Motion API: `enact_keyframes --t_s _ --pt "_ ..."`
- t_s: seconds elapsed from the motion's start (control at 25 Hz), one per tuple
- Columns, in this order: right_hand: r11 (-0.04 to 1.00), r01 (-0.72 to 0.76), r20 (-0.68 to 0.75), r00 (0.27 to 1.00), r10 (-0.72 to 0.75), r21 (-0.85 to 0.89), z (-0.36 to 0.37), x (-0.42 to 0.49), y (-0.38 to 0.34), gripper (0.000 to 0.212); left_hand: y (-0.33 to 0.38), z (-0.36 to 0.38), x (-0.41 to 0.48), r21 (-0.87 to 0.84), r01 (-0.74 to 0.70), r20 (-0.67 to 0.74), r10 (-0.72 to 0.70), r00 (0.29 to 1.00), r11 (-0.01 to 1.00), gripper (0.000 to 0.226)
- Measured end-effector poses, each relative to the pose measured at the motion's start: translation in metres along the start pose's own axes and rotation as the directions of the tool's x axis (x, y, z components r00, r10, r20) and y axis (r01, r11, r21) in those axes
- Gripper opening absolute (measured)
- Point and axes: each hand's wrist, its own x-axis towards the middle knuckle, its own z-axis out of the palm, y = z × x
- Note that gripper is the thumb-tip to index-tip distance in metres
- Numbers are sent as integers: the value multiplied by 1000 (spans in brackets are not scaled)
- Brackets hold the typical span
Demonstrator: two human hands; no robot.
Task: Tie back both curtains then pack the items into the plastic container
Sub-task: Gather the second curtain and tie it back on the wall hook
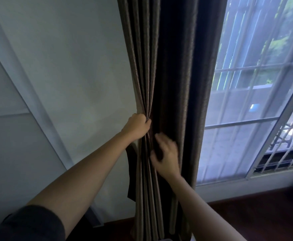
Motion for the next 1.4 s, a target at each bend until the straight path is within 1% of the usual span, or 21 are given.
enact_keyframes --t_s 0.08,0.12,0.2,0.28,0.36,0.44,0.56,0.68,0.76,0.84,0.88,0.92,0.96,1.0,1.04,1.08,1.12,1.16,1.2,1.28,1.4 --pt "1000 -18 -374 927 15 -3 -22 37 -6 52 -2 -3 -1 12 1 29 -1 1000 1000 28" --pt "996 -74 -408 909 89 52 -33 56 -6 55 -2 -4 -2 7 -3 47 3 999 1000 29" --pt "966 -219 -209 947 244 136 -49 85 -2 66 -2 -6 -2 -2 -14 82 14 997 1000 34" --pt "948 -316 89 946 312 30 -47 87 12 71 0 -6 -2 -3 -18 100 18 995 1000 38" --pt "952 -300 300 904 304 -60 -31 60 23 71 -1 -3 1 -26 -13 104 16 995 1000 39" --pt "965 -263 415 878 240 -3 -13 25 27 69 2 1 4 -40 -4 102 8 995 999 36" --pt "969 -236 449 875 182 67 7 11 23 65 6 5 7 -87 33 101 -24 995 996 30" --pt "974 -224 441 876 194 17 13 17 20 55 10 8 6 -136 63 131 -45 990 989 40" --pt "979 -204 491 853 176 4 9 15 10 47 11 12 6 -61 29 45 -26 999 998 54" --pt "992 -127 513 851 113 -9 -4 9 2 44 9 17 7 16 20 -76 -19 997 1000 45" --pt "998 -33 374 926 51 -54 -13 11 2 46 9 18 7 47 34 -105 -29 994 998 36" --pt "991 48 135 990 -31 -127 -24 17 6 50 7 18 8 74 41 -110 -33 993 996 29" --pt "982 42 -168 983 -73 -182 -38 27 12 52 5 16 8 88 43 -99 -34 994 995 26" --pt "986 -36 -407 913 -33 -161 -55 40 16 57 2 15 7 97 36 -87 -28 996 995 25" --pt "990 -120 -511 857 66 -72 -73 55 21 65 1 13 5 105 29 -71 -21 997 994 25" --pt "981 -190 -481 857 183 35 -90 70 25 73 -1 12 5 113 17 -60 -10 998 993 25" --pt "963 -249 -352 897 268 99 -101 84 29 75 -2 11 4 120 11 -48 -5 999 993 25" --pt "951 -300 -182 934 308 67 -103 92 31 69 -2 11 4 124 5 -40 0 999 992 26" --pt "952 -306 -13 952 306 -23 -98 95 29 57 -2 11 4 118 6 -31 -2 1000 993 26" --pt "971 -204 241 943 229 -125 -71 82 27 41 1 9 7 92 10 -7 -9 1000 996 26" --pt "990 -130 455 879 143 -58 -24 49 30 38 6 8 14 81 16 43 -19 999 997 32"
